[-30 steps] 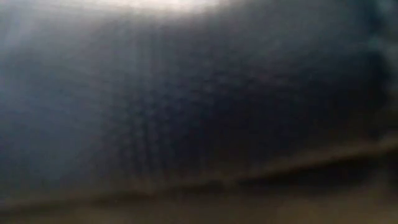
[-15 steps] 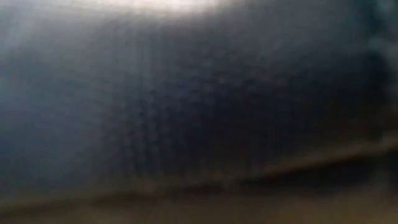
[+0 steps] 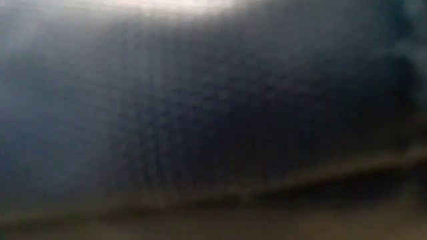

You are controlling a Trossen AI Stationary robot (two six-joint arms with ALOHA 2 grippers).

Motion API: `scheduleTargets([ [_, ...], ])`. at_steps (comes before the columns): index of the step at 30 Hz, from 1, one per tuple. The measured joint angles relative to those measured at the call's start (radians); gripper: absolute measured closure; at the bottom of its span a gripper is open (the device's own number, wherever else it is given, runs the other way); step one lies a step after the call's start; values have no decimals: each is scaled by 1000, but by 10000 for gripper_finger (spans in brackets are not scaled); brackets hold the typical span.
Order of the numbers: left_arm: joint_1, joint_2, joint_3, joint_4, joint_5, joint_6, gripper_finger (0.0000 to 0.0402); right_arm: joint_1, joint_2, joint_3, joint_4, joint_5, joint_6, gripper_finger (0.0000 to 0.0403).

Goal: Pick & place medical supplies in basket/bin
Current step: Put the top white medicine bottle into the yellow bin

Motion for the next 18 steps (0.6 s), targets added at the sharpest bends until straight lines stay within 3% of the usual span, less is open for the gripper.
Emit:
scheduleTargets([
  [15,-1,0,0,-25,43,-4,173,96,-146,-1,9,82,3,278],
  [18,-1,0,0,-27,74,-15,173,103,-167,0,20,86,1,323],
])
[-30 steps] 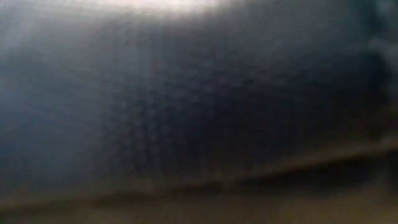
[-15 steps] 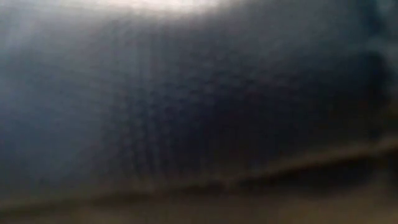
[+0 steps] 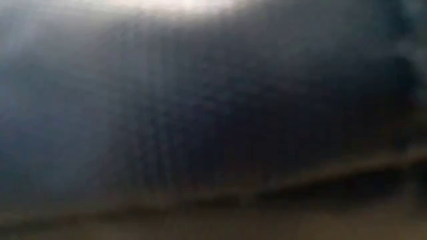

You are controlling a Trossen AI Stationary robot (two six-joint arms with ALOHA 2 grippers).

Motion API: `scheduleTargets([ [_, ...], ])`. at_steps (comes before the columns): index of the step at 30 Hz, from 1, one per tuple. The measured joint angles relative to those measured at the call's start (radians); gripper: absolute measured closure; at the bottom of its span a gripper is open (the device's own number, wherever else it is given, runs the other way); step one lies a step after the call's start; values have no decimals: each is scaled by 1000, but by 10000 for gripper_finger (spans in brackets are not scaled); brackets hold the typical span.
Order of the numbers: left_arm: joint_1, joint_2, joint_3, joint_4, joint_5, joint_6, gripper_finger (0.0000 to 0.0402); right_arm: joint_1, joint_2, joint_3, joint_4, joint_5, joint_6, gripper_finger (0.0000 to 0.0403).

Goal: Pick & place medical supplies in basket/bin
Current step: Put the top white medicine bottle into the yellow bin

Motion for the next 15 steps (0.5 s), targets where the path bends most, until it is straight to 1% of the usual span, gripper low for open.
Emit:
scheduleTargets([
  [3,0,0,0,-22,4,-20,172,1,-15,1,-4,2,0,353],
  [6,6,0,0,-42,-11,-40,168,1,-13,0,-17,2,-1,392],
  [7,7,0,0,-47,-13,-39,166,2,-13,0,-17,-4,-4,398],
  [9,7,0,0,-42,-15,-35,163,2,-13,0,-15,-6,-5,396],
  [12,7,0,0,-32,-15,-36,163,3,-13,0,-18,-11,-4,377],
  [15,7,0,0,-29,-17,-35,164,3,-13,0,-19,-23,-8,369],
])
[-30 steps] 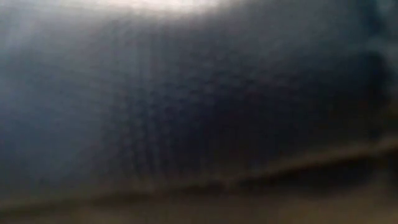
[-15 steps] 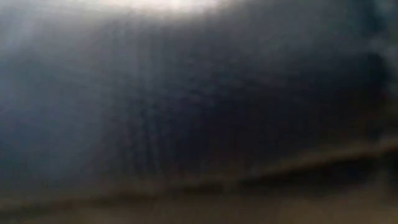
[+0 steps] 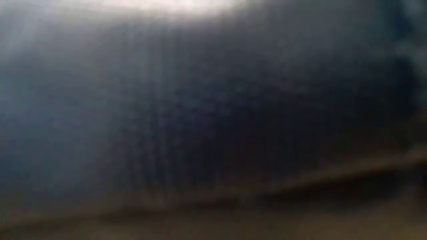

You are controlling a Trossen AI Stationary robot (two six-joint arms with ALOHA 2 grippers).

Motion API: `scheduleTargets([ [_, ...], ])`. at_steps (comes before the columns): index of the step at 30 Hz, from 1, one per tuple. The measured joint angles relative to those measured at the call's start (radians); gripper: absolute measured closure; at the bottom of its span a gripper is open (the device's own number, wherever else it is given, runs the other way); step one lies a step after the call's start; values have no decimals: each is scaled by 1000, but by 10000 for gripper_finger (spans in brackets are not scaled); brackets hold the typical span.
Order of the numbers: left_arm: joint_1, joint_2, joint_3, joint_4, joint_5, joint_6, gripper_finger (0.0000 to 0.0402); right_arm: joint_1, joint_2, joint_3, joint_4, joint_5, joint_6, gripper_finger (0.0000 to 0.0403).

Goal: Pick & place medical supplies in basket/bin
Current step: Put the top white medicine bottle into the yellow bin

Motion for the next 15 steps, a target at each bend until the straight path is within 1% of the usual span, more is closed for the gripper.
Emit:
scheduleTargets([
  [4,0,0,0,-10,-3,-1,165,0,0,0,-7,-69,-20,367],
  [8,0,0,0,-12,-4,-3,165,-7,0,0,-44,-85,-27,354],
  [11,0,0,0,-12,-4,-3,165,-29,0,0,-117,-83,-6,323],
  [15,0,0,0,-12,3,-3,165,-48,0,0,-207,-79,-1,259],
])
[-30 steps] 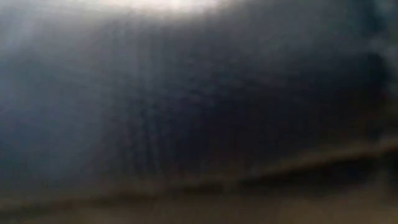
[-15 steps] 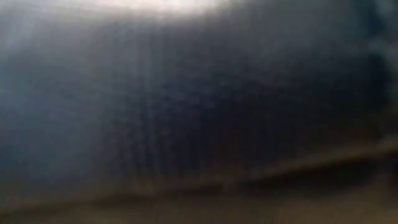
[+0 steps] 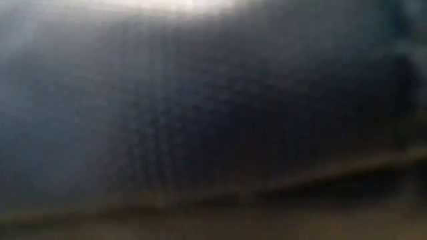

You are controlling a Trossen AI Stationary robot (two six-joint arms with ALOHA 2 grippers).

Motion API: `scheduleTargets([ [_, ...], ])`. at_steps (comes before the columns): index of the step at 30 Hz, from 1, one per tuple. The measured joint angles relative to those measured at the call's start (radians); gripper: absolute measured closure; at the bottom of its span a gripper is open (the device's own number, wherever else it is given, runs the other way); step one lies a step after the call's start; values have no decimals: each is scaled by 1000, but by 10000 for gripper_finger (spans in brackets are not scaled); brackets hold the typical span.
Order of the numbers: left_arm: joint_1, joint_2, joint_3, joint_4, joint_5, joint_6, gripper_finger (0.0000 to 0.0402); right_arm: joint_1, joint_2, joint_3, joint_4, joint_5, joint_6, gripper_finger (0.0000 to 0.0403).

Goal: Pick & place medical supplies in basket/bin
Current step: Put the top white medicine bottle into the yellow bin

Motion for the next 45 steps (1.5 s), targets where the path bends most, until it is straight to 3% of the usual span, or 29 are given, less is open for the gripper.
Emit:
scheduleTargets([
  [4,0,0,0,-3,2,0,165,-9,0,0,-79,-4,8,204],
  [8,0,0,0,-26,2,0,165,-13,0,0,-162,-1,-18,179],
  [37,0,0,0,-33,0,0,165,-45,-11,0,-246,-64,19,176],
  [45,0,0,0,-33,0,0,165,-49,-11,0,-258,-66,-35,176],
])
